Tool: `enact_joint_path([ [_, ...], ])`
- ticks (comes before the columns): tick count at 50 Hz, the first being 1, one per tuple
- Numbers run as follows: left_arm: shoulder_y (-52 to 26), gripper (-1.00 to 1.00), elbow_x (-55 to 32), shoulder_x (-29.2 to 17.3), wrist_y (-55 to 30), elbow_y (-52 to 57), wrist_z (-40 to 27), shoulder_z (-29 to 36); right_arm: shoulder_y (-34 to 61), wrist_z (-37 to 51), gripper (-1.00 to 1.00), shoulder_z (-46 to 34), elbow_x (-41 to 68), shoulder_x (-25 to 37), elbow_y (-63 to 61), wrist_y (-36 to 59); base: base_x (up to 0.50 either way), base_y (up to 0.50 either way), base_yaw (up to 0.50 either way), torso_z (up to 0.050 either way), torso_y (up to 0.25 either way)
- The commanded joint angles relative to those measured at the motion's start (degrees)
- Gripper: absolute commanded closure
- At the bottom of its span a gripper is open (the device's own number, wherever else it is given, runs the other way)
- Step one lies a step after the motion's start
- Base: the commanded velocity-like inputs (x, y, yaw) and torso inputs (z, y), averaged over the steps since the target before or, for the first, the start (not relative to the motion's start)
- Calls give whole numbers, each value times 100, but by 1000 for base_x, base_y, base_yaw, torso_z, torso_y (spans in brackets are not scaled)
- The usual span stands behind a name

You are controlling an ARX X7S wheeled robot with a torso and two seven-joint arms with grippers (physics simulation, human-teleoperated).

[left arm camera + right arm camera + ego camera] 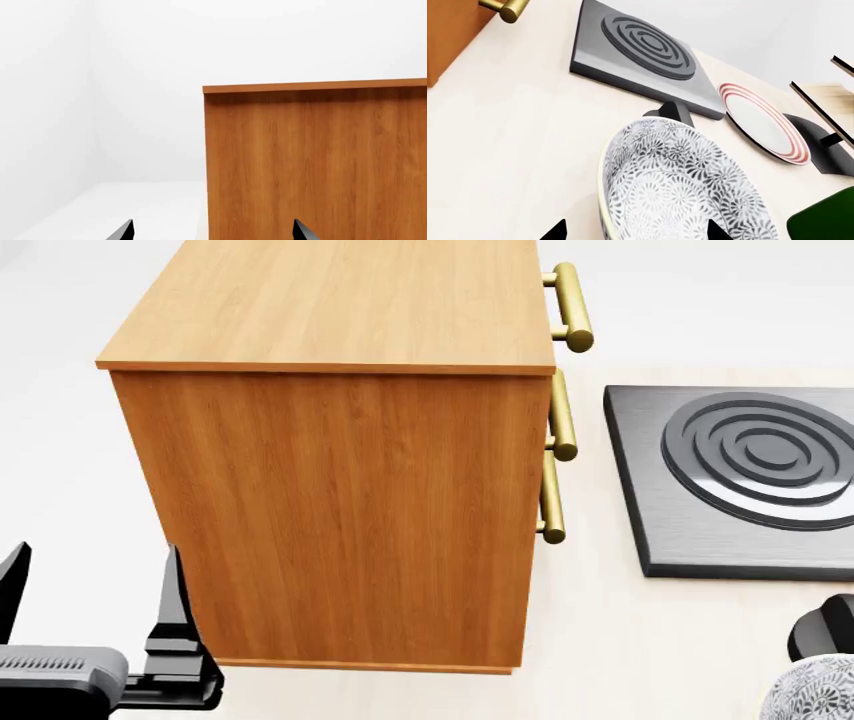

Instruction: Put the bowl on the top of the cabinet.

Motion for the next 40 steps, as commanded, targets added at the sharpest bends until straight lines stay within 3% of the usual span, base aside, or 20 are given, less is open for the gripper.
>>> enact_joint_path([
  [1, -4, -100, -14, -15, -4, 11, -21, 17, 122, -35, -100, -59, -44, -61, 91, 34, 0, 0, 0, 0, 0],
  [40, -26, -100, -49, -61, 42, -37, -74, 61, 302, -184, -100, -214, -215, -218, 356, -5, 0, 0, 0, 0, 0],
])
